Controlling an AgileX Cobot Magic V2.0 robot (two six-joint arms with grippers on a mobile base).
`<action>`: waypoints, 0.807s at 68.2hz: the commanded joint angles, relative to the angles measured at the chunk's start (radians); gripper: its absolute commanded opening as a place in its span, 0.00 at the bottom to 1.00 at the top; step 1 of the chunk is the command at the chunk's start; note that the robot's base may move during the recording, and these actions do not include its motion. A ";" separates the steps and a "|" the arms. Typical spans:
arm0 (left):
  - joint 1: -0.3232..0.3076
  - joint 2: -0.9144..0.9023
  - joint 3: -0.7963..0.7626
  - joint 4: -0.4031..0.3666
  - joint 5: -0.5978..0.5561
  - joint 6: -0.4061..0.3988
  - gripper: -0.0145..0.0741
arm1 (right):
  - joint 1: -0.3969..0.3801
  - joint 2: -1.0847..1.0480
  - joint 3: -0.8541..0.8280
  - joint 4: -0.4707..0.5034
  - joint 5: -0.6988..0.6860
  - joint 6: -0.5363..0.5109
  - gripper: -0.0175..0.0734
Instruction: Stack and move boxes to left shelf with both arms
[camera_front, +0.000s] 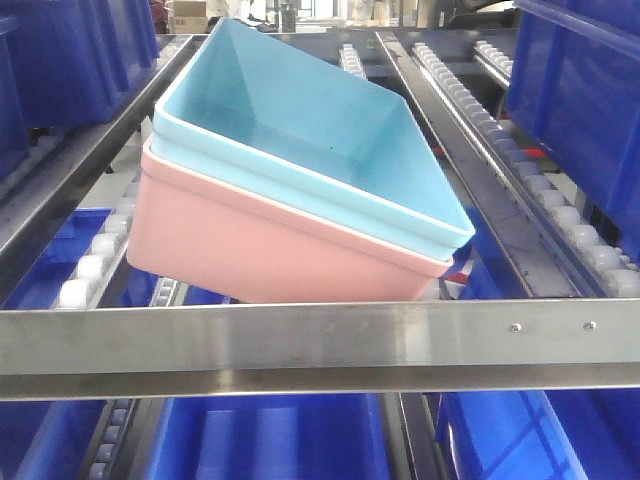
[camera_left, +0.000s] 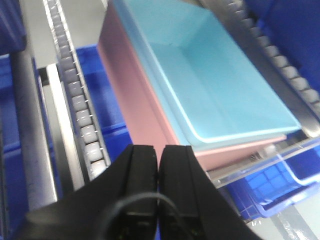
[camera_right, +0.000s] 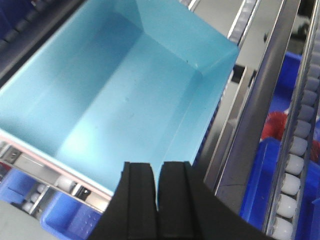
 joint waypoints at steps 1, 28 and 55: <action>-0.036 -0.069 0.012 0.026 -0.078 0.023 0.16 | -0.001 -0.100 0.043 -0.028 -0.113 -0.009 0.23; -0.155 -0.291 0.152 0.019 -0.077 0.023 0.16 | -0.001 -0.520 0.407 -0.028 -0.147 -0.009 0.23; -0.155 -0.293 0.151 0.019 -0.073 0.023 0.16 | -0.001 -0.595 0.451 -0.029 -0.138 -0.009 0.23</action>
